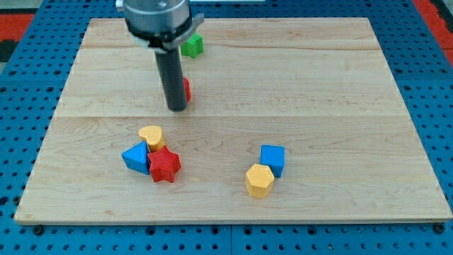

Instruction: Slide the red star towards center

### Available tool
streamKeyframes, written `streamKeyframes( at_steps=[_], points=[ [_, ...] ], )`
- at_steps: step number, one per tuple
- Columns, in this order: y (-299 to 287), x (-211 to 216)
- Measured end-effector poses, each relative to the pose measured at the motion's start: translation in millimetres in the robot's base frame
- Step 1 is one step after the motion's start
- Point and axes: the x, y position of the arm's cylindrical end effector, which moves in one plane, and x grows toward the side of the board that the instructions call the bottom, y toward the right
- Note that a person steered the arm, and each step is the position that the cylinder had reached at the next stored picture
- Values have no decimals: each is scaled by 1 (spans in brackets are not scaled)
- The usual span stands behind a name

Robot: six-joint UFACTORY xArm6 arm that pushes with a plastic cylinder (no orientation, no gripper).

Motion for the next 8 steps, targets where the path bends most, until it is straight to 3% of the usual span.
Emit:
streamKeyframes(
  at_steps=[2,3,5,7,8],
  points=[
    [16,-69],
    [38,-79],
    [71,56],
    [81,130],
    [44,142]
  ],
)
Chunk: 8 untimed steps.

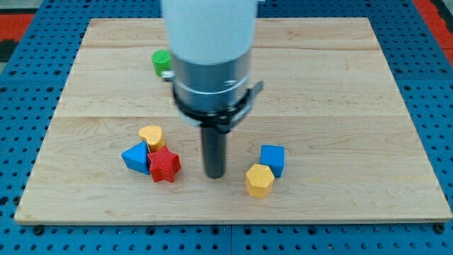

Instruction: Slide the red star towards center

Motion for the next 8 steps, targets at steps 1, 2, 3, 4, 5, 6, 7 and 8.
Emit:
streamKeyframes(
  at_steps=[1,2,3,4,5,6,7,8],
  points=[
    [-33,21],
    [-65,38],
    [-89,20],
    [-23,4],
    [12,-41],
    [-3,-108],
    [-7,-118],
    [-15,-100]
  ],
)
